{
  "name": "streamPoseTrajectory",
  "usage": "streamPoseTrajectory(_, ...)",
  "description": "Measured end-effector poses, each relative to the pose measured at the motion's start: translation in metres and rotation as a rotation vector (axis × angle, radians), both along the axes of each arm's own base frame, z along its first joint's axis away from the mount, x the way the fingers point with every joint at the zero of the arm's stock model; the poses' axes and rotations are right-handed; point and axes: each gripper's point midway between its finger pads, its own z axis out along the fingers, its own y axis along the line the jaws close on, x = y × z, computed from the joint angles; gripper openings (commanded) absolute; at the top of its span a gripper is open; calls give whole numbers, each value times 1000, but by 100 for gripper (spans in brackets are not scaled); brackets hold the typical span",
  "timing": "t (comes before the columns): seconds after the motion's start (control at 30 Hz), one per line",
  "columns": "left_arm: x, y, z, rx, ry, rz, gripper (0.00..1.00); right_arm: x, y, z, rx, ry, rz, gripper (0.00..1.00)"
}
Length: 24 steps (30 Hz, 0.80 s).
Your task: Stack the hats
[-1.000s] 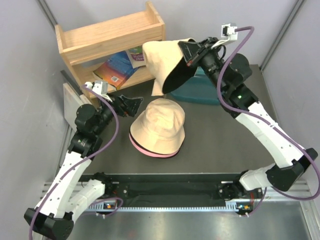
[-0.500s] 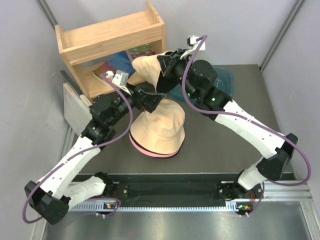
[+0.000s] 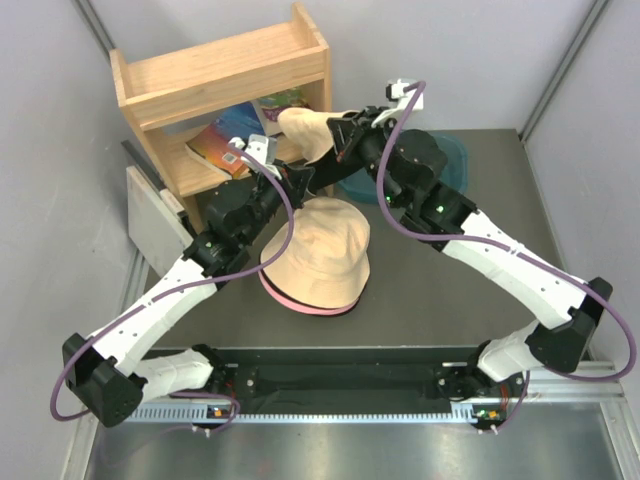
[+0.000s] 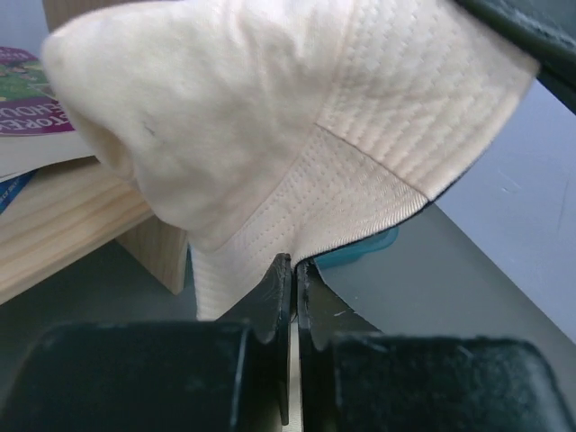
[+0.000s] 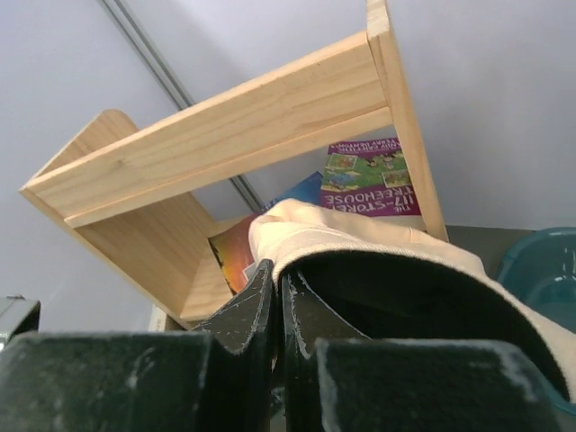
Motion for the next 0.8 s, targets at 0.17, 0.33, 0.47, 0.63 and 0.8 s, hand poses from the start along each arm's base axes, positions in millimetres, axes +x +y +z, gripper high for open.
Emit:
streamPoseTrajectory(0.17, 5, 2, -1, 40, -19, 30, 0, -9, -15, -14, -28, 13, -14, 0)
streamPoseTrajectory(0.33, 4, 0, -2, 114, -63, 12, 0, -24, -35, -35, -61, 41, -35, 0)
streamPoseTrajectory(0.47, -6, -3, -6, 175, -99, -36, 0, -36, -47, -51, -84, 59, -40, 0)
streamPoseTrajectory(0.63, -25, 4, -21, 229, -128, -74, 0, -56, -44, -71, -90, 90, 10, 0)
streamPoseTrajectory(0.8, -44, 17, -39, 251, -115, -85, 0, -77, -32, -101, -95, 151, 81, 0)
